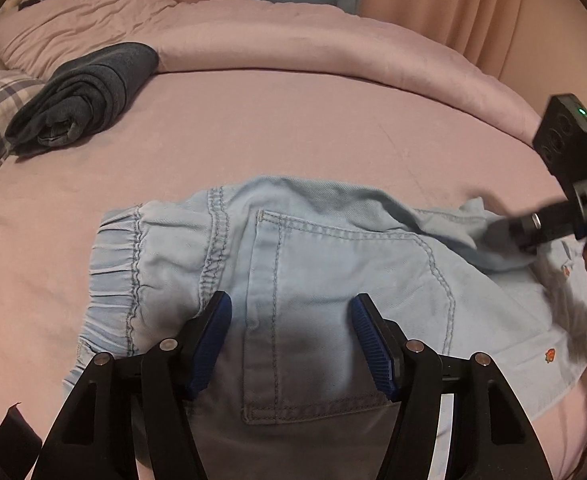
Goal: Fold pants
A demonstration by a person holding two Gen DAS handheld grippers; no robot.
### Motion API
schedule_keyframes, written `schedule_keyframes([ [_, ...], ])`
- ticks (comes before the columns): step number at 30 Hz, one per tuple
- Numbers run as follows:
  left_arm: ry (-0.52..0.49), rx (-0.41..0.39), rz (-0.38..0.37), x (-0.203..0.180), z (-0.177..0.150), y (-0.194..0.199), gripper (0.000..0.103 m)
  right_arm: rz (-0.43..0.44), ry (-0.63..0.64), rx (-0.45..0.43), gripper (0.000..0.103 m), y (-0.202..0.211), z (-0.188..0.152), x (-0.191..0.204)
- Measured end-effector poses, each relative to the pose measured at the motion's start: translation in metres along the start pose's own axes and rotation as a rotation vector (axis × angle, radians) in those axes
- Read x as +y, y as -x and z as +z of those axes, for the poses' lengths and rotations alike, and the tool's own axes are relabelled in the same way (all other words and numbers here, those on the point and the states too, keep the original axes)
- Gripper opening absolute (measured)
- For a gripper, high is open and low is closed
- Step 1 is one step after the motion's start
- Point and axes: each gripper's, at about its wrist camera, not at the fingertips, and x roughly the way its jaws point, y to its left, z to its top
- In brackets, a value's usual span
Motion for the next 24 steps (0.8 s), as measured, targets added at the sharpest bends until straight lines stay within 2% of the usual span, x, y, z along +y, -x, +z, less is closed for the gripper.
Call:
schedule_keyframes([
  [3,0.0,-0.004,-0.012,0.002,-0.005,0.002,0.064,0.068,-0.079,-0.042,0.038,-0.003,0.01,-0.009],
  [4,0.0,-0.003,-0.014,0.002,-0.006,0.002,0.064,0.059,-0.095,-0.043,0.028,-0.007,0.013,-0.01],
  [5,-0.002,-0.002,-0.014,0.003,-0.006,0.002,0.064,0.041,-0.093,-0.046,0.012,-0.007,0.016,-0.008],
  [6,-0.006,0.001,-0.014,0.003,-0.006,0.001,0.064,0.024,-0.062,-0.066,0.011,-0.003,0.019,-0.004],
  [10,-0.026,0.015,-0.005,0.003,-0.003,-0.002,0.064,0.012,-0.013,-0.093,0.008,0.006,0.042,0.007],
  [13,-0.045,0.032,0.002,0.0,-0.001,-0.004,0.064,-0.098,0.048,-0.004,0.008,-0.017,0.061,0.005],
  [14,-0.059,0.036,0.005,-0.001,0.0,-0.005,0.064,-0.095,0.023,0.02,0.007,-0.022,0.065,-0.002],
  [16,-0.077,0.041,0.003,-0.001,0.0,-0.005,0.064,-0.033,-0.069,0.083,0.004,-0.031,0.076,-0.023],
  [19,-0.087,0.064,0.011,0.005,0.002,0.001,0.055,0.03,-0.085,0.121,0.004,-0.028,0.081,-0.033],
  [21,-0.09,0.082,0.02,0.011,0.002,0.007,0.05,0.035,-0.087,0.118,0.006,-0.023,0.08,-0.031],
  [24,-0.139,0.116,0.052,0.011,-0.007,0.015,0.049,0.005,-0.056,0.106,0.007,-0.021,0.077,-0.021],
])
